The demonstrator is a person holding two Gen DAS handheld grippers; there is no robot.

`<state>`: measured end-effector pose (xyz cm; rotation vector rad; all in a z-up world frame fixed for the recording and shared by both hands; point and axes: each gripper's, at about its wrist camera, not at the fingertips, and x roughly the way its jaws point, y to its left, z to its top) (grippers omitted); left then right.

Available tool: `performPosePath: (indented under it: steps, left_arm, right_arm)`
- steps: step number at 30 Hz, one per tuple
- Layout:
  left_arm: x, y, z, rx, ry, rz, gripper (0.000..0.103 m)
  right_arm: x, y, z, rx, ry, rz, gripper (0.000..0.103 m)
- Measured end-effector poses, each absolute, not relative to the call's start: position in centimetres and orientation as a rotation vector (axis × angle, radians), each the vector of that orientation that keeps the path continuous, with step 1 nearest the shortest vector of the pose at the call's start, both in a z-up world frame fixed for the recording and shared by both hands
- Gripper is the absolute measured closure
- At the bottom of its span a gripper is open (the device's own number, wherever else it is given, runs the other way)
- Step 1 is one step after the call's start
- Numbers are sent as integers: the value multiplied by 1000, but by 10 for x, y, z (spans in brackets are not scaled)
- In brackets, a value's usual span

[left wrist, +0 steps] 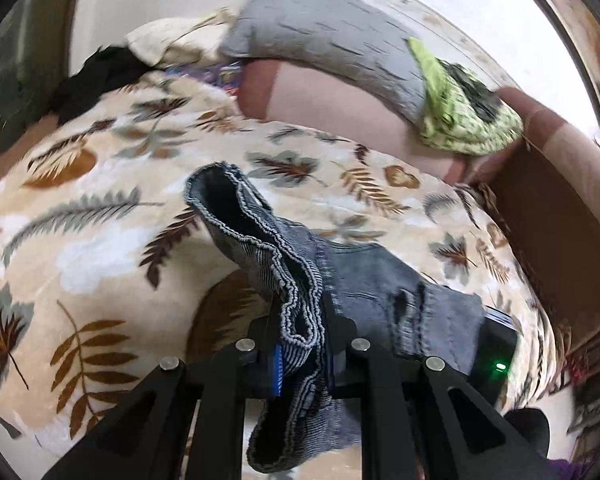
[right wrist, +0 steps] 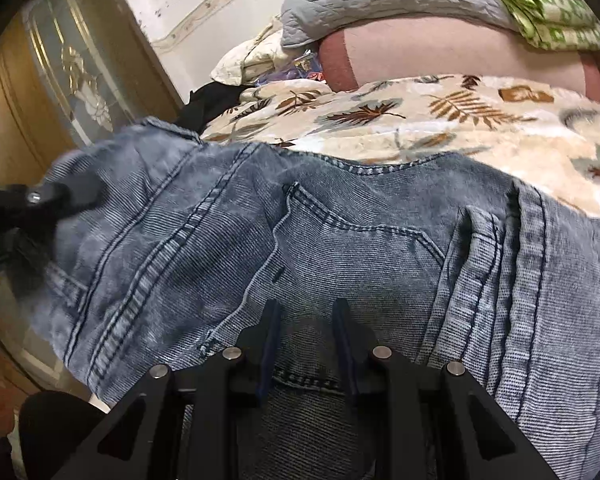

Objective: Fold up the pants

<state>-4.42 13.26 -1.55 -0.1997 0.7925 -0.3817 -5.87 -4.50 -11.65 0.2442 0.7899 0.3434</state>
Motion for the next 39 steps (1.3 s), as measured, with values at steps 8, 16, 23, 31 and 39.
performPosePath:
  steps: [8, 16, 23, 31, 39]
  left_arm:
    - [-64, 76, 14, -84, 778, -482, 89]
    - [-84, -11, 27, 7, 802, -619, 90]
    - [-97, -88, 30, 94, 828, -717, 90]
    - [-110, -172, 4, 189, 879, -812, 90]
    - [-105, -170, -25, 182, 1014, -879, 85]
  right_arm:
    - [-85, -75, -114, 442, 804, 417, 73]
    - [-111, -113, -83, 569, 685, 495, 73]
    - [-138, -178, -80, 676, 546, 479, 73]
    - [-162, -245, -88, 685, 573, 356, 73]
    - [-176, -299, -102, 706, 778, 302, 73]
